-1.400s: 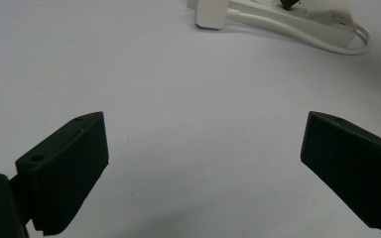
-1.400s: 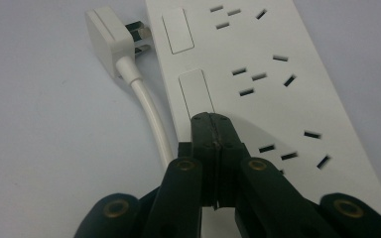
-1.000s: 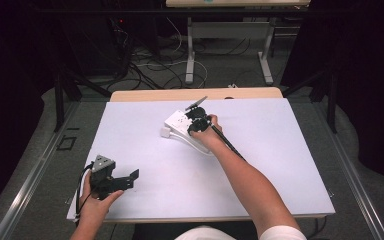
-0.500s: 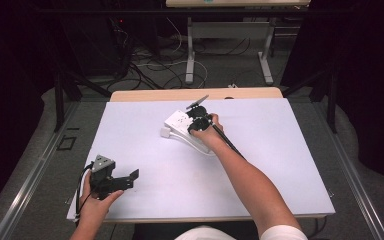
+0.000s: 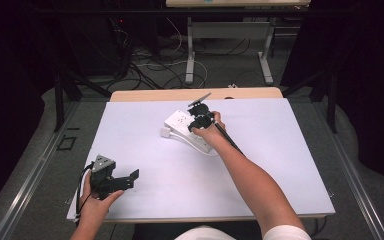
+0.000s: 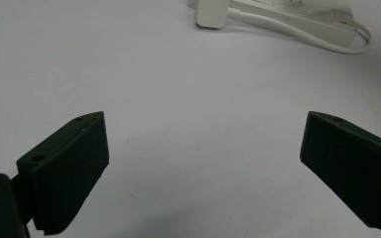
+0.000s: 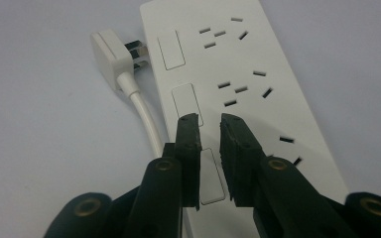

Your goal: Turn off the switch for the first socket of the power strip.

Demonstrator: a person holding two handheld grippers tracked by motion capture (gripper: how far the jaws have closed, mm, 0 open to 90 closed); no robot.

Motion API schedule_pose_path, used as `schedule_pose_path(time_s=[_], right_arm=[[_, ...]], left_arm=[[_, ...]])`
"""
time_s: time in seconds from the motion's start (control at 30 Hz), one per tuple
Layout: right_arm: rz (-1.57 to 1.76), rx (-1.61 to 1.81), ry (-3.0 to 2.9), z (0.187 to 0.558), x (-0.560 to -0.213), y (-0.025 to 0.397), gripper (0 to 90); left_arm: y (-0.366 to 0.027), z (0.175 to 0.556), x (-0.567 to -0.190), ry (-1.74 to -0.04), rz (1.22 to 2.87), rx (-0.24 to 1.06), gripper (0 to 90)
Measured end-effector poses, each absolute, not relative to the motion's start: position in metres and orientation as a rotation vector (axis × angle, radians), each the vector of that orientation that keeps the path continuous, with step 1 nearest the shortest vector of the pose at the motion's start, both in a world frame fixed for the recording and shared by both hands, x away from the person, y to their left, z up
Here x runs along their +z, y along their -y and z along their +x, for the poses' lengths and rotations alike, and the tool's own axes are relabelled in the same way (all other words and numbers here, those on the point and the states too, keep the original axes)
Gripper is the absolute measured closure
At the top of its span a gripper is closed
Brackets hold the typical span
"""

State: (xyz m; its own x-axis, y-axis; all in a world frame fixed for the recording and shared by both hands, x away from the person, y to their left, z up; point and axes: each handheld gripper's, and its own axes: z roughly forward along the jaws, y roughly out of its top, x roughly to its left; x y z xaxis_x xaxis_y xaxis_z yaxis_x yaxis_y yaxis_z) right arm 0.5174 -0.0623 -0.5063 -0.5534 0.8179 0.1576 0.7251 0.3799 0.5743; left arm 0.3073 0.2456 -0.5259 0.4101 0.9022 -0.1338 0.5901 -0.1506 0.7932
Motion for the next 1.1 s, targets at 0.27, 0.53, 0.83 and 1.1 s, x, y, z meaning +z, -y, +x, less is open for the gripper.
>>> schedule_pose_path(time_s=[0.27, 0.53, 0.83, 1.1], right_arm=[[1.415, 0.934, -2.482, 0.516, -0.502, 0.065, 70.5], [1.421, 0.946, -2.484, 0.514, -0.497, 0.067, 61.7], [1.382, 0.952, -2.494, 0.507, -0.490, 0.068, 47.5], [1.364, 0.941, -2.506, 0.499, -0.485, 0.069, 41.9]], left_arm=[[-0.245, 0.308, -0.527, -1.288, 1.835, 0.487, 4.8], [-0.246, 0.310, -0.528, -1.304, 1.837, 0.481, 4.9], [-0.247, 0.310, -0.529, -1.307, 1.836, 0.478, 5.0], [-0.245, 0.310, -0.529, -1.304, 1.838, 0.487, 5.0]])
